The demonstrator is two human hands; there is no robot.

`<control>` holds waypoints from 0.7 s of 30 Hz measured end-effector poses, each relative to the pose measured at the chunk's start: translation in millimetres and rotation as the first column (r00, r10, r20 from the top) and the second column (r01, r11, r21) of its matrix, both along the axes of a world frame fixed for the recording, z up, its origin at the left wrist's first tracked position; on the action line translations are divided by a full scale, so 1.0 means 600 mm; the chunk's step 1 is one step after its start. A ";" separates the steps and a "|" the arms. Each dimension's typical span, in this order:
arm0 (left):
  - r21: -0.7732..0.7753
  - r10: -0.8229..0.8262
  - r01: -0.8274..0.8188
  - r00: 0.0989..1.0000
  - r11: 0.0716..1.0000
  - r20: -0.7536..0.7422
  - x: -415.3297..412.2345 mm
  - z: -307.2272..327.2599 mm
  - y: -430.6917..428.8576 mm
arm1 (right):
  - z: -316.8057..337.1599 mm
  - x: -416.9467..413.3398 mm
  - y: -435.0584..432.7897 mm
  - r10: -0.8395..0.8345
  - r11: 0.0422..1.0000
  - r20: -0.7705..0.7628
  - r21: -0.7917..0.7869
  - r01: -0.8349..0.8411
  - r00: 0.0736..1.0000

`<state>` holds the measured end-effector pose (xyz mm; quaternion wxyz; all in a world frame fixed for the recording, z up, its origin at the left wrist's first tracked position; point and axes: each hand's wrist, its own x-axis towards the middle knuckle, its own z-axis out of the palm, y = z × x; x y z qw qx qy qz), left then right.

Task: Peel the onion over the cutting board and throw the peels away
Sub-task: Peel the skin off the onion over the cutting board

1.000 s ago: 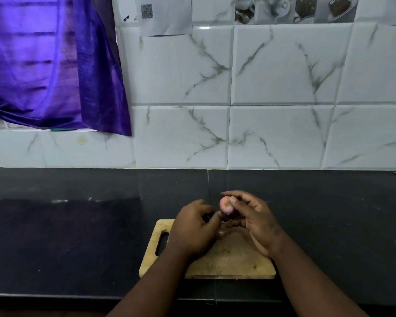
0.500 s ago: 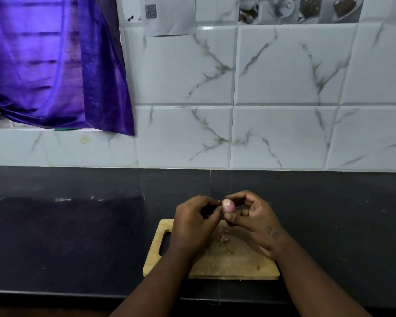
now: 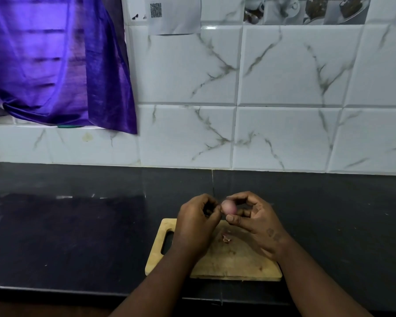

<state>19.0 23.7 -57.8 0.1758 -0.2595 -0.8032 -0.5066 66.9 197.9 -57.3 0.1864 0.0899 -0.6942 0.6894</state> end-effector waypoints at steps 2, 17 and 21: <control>-0.011 0.001 -0.001 1.000 1.000 0.006 0.001 0.000 0.002 | 0.001 0.001 0.000 0.002 1.000 0.001 -0.009 -0.002 1.000; -0.051 0.042 -0.041 0.999 0.998 0.024 0.000 0.000 0.004 | 0.006 0.005 -0.001 0.086 0.989 -0.002 -0.120 -0.086 0.996; -0.173 0.030 -0.024 0.999 0.985 0.032 -0.001 -0.002 0.006 | 0.005 0.003 -0.001 0.095 0.984 0.022 -0.155 -0.091 0.995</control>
